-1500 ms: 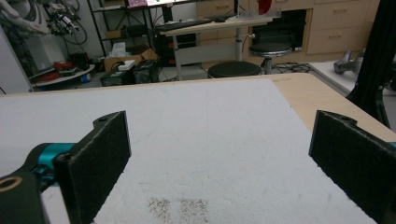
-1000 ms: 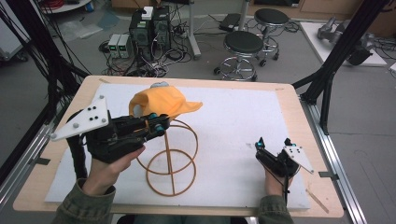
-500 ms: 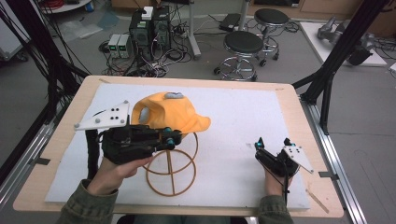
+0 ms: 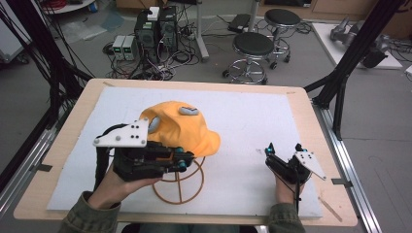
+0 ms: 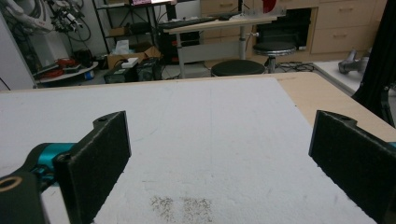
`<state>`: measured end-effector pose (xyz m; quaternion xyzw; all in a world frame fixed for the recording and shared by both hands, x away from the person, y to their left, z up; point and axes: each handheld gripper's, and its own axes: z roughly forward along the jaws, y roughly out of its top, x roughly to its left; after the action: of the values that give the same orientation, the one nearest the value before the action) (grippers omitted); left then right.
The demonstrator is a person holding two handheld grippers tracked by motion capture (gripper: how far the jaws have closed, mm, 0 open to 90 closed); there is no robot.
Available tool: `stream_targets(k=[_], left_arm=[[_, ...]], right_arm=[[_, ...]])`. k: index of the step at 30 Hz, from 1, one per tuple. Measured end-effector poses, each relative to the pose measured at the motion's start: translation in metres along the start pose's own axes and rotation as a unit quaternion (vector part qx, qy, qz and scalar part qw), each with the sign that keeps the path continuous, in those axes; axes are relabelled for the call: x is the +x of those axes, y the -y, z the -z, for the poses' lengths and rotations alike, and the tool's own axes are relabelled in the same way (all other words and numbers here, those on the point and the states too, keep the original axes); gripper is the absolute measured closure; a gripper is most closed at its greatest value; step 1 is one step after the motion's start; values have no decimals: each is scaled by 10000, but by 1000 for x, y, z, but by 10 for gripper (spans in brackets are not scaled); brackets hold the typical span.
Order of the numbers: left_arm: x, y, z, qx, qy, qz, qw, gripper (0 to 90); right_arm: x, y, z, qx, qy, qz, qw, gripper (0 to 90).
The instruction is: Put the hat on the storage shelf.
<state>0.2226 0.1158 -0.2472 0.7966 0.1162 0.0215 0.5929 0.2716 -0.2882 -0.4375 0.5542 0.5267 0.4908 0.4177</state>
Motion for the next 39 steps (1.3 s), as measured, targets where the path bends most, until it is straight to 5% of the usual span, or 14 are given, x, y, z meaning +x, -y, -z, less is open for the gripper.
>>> stream_targets(k=[6,10,16,34,39], left_arm=[[-4,2,-2,181,24,-107,9998,835],[-4,2,-4,143,362,7,9992,773],[-5,2,-7,168,354,16,9992,738],[-2,-5,32,-482,-140,75,9987,651],[2,-5,44,-666,-467,169,9965,536]], right_arm=[[0,0,0,0,3,-10,10000,44],[0,0,0,-7,2,-2,10000,44],[-1,0,0,-7,11,8,10000,44],[-1,0,0,-11,28,11,10000,44],[-1,0,0,-9,26,20,10000,44]])
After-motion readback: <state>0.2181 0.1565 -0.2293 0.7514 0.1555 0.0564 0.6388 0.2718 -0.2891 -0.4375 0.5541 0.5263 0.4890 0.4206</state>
